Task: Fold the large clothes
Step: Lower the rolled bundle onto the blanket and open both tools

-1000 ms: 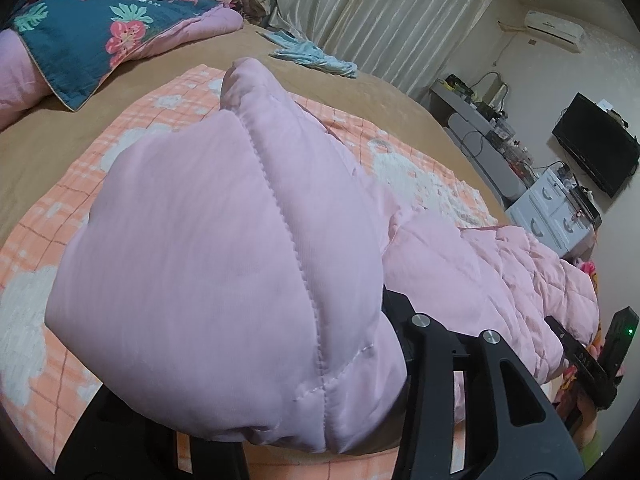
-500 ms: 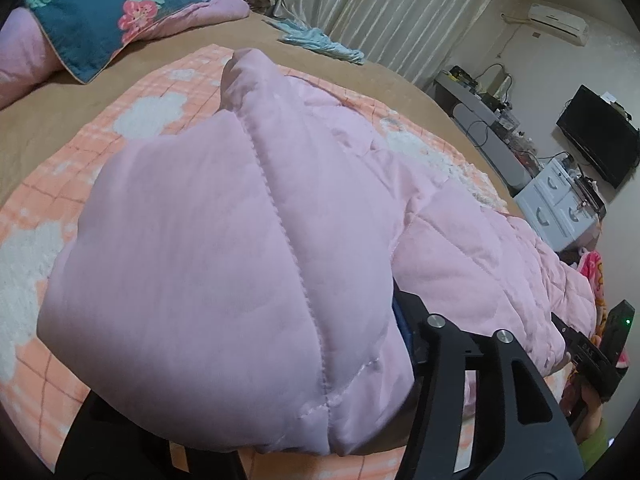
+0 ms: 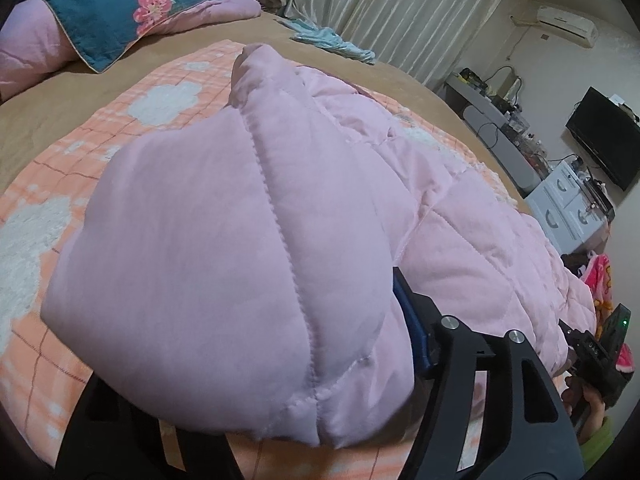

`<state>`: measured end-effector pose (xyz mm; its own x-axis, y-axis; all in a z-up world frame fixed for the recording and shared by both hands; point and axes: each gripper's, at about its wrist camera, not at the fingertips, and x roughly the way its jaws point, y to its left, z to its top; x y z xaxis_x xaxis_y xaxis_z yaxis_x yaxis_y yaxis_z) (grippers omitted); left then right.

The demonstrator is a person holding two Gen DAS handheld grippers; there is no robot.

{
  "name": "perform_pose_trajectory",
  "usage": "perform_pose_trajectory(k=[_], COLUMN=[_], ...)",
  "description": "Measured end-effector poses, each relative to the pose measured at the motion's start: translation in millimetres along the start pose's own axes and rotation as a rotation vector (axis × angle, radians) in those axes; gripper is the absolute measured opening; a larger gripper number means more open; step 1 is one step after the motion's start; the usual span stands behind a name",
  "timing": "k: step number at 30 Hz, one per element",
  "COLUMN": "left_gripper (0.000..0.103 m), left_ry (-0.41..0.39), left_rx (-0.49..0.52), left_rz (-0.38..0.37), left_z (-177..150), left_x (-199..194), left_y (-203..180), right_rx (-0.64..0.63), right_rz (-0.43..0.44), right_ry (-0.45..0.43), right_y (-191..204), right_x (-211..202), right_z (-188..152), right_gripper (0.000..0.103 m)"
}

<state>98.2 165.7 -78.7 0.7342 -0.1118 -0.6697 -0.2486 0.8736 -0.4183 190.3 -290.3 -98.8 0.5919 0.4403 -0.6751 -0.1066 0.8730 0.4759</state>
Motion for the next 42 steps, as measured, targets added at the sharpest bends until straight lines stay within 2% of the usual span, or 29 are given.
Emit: perform_pose_trajectory(k=[5, 14, 25, 31, 42], left_gripper=[0.069, 0.094, 0.094, 0.094, 0.094], left_ry=[0.013, 0.023, 0.023, -0.01, -0.086], left_rx=[-0.009, -0.004, -0.017, -0.004, 0.059], left_rz=[0.011, 0.044, 0.083, 0.11, 0.126], left_z=[0, -5, -10, -10, -13], left_x=[-1, -19, -48, -69, -116], left_y=[2, 0, 0, 1, -20], right_rx=[0.012, 0.007, -0.068, -0.12, -0.243], right_rz=[-0.011, -0.035, -0.096, -0.111, -0.111], right_ry=[0.001, -0.016, -0.07, -0.09, -0.15], right_y=[-3, -5, 1, 11, 57], right_x=[-6, -33, -81, -102, -135], right_z=[-3, -12, -27, -33, -41], right_gripper=[0.091, 0.098, 0.099, 0.099, 0.099])
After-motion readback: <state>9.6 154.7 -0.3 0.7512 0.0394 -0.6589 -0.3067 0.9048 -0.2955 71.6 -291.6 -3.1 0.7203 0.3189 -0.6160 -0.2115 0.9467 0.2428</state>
